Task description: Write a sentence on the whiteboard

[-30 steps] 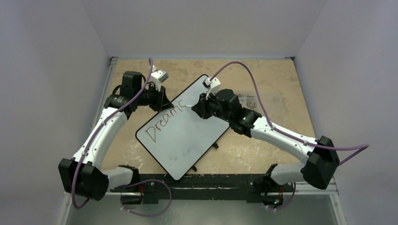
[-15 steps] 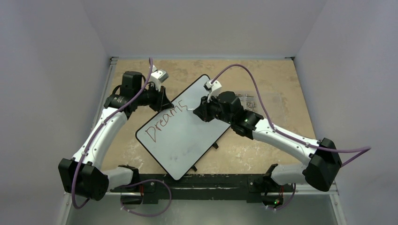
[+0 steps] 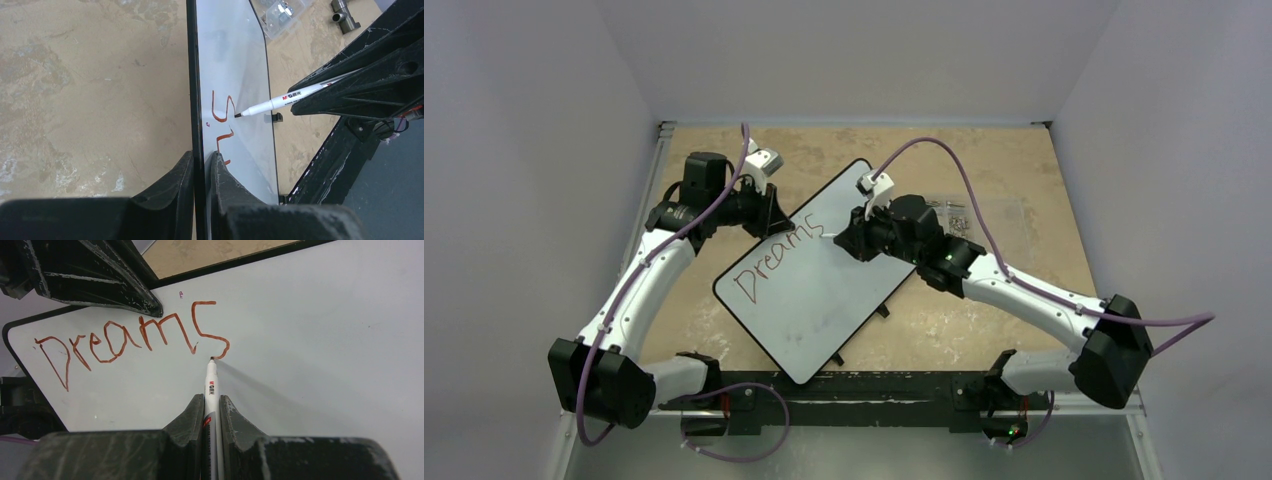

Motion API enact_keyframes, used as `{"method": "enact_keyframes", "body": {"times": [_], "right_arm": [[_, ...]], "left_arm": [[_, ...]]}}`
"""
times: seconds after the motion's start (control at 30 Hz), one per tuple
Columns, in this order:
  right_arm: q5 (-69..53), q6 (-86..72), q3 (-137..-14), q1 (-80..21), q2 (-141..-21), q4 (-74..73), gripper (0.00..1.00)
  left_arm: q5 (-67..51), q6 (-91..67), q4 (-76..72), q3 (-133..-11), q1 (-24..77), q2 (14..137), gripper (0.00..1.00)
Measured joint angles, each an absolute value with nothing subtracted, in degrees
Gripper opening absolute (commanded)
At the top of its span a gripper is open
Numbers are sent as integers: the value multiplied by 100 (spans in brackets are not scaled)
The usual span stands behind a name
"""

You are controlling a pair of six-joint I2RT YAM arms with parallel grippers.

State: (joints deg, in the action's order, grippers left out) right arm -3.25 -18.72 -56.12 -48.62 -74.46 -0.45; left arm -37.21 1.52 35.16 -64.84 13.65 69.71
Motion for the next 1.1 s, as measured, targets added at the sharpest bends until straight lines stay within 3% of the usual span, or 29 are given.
{"method": "enact_keyframes", "body": {"times": [0.6,1.1], "right_arm": [[167,-1680,-5634,-4812,-6812,-257,0],[-113,-1459,-5645,-3935,-6849,-268,0]], "left_arm": [[-3774,152,3483,-6484,1406,6928,0],[-3813,117,3476,-6484,1406,6923,0]]}}
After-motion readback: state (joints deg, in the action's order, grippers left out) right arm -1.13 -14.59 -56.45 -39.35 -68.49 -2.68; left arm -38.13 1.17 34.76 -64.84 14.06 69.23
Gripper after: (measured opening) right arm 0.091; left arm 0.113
